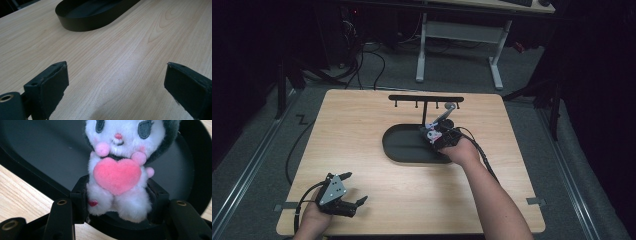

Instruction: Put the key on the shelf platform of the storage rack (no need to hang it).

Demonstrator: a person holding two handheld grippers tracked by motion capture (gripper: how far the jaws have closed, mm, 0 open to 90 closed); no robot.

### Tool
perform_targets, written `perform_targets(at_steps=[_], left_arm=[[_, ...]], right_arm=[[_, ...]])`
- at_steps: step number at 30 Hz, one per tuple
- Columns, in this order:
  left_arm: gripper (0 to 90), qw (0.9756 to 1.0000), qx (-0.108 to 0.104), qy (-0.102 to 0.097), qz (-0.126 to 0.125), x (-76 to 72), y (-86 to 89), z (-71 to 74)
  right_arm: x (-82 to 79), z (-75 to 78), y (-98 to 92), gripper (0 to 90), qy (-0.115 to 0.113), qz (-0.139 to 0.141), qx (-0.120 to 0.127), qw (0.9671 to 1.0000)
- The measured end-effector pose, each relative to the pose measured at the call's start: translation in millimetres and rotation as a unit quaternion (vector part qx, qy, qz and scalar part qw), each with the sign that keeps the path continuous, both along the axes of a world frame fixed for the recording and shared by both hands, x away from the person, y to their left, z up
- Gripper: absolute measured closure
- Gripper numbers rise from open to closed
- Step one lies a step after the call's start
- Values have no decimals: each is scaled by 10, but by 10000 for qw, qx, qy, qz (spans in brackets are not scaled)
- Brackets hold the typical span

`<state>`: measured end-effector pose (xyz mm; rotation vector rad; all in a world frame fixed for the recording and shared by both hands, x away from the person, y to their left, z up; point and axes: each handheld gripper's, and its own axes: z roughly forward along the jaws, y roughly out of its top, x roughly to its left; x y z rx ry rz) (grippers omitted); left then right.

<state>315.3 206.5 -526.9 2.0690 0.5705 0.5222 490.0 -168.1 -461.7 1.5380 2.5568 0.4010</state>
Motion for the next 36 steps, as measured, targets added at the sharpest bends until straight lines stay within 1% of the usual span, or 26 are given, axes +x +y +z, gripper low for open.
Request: perform_targets(at_steps=[2,3,4,6,9,10,11,13,14,15,16,19,20,21,24,26,28,30,33,34,36], left_arm=[[61,10000,-7,-36,-20,-2,-8,-2],[61,10000,-6,-18,-32,-2,-14,-4],[61,10000,-4,-15,-33,0,-16,-5],[61,10000,4,4,-50,3,-25,-5],[61,10000,-4,-10,-53,2,-33,-4],[62,10000,-9,-6,-57,3,-35,-5],[62,10000,1,-6,-60,4,-37,-6],[62,10000,17,-5,-72,4,-40,-8],[62,10000,15,-5,-76,4,-41,-9],[62,10000,15,-2,-74,6,-41,-10],[62,10000,25,9,-73,10,-39,-8],[63,10000,27,8,-77,12,-37,-9],[63,10000,26,8,-79,13,-38,-9],[63,10000,22,11,-79,14,-39,-10],[66,10000,24,2,-88,14,-52,-13],[66,9999,52,2,-100,13,-58,-9],[66,9999,38,-7,-99,15,-64,-9],[66,9999,50,-18,-99,19,-68,-11],[66,9999,58,0,-103,20,-68,-9],[66,9999,56,2,-99,20,-68,-9],[66,10000,45,-3,-82,24,-68,-12]], right_arm=[[0,12,23,472,-10,-9,40,10000],[-2,25,35,472,-35,-6,91,10000],[-5,56,54,471,-10,56,144,9999],[-8,83,77,471,0,93,159,9998],[12,102,85,471,-62,30,223,9997],[23,92,82,471,-74,17,218,9997],[36,81,81,470,-27,15,175,9998],[45,75,88,470,-13,1,199,9998],[51,84,89,470,-61,23,185,9998],[49,94,94,470,-57,-13,181,9998],[55,85,89,469,-73,6,174,9998],[54,-28,63,457,172,51,103,9998],[40,-61,48,456,219,64,72,9997],[26,-75,45,456,256,-1,70,9996],[-1,-124,5,454,320,-33,61,9995],[-24,-151,-13,452,351,32,-75,9993],[-40,-158,-27,451,365,11,-74,9993],[-50,-161,-48,446,344,-39,33,9994],[-61,-160,-71,405,300,-41,59,9995],[-60,-150,-80,369,265,-19,66,9996],[-63,-132,-86,323,248,-55,159,9996]])
